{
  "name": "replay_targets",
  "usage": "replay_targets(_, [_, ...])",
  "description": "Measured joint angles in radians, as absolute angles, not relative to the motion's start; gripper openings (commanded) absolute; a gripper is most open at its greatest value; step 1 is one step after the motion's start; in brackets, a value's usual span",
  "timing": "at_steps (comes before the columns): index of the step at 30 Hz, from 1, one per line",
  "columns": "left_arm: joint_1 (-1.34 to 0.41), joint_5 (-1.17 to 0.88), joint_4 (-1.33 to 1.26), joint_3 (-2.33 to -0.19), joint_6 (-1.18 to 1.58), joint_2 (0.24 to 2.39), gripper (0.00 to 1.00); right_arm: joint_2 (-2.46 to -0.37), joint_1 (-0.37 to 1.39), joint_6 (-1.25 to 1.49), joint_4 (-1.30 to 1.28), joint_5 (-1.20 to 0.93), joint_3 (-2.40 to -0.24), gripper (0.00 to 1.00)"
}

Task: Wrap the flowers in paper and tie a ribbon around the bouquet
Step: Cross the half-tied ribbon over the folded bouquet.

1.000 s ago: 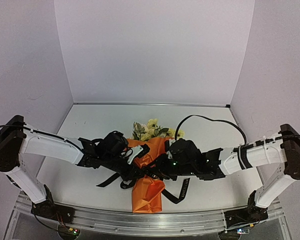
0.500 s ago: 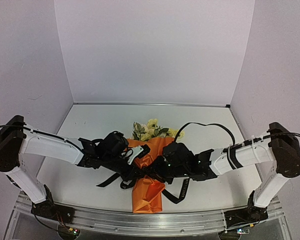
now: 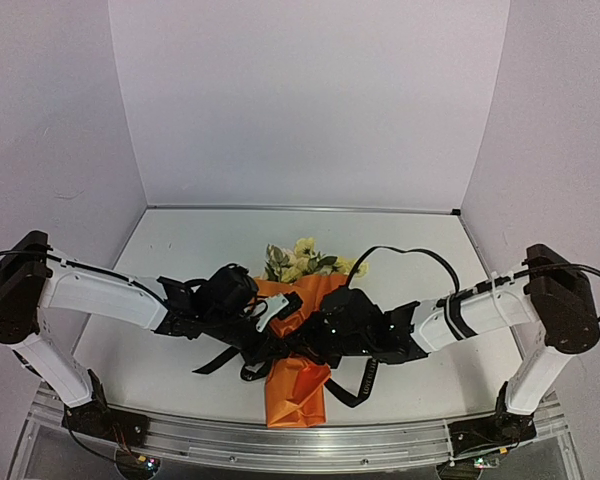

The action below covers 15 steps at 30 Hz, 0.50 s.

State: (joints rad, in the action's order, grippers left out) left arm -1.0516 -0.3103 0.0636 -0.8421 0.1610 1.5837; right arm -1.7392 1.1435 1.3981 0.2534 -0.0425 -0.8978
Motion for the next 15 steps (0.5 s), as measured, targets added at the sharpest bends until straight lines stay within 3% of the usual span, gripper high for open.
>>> replay_targets(7, [-1.055,-0.312,0.078,-0.848,0.137,1.584,0.02,-1.739,1.143,1.395,0.272,-0.043,-0.898,0.22])
replay_targets(15, [-1.057,-0.318,0.094,-0.864,0.119,1.584,0.03,-1.739,1.143,1.379,0.277,-0.067,-0.918,0.05])
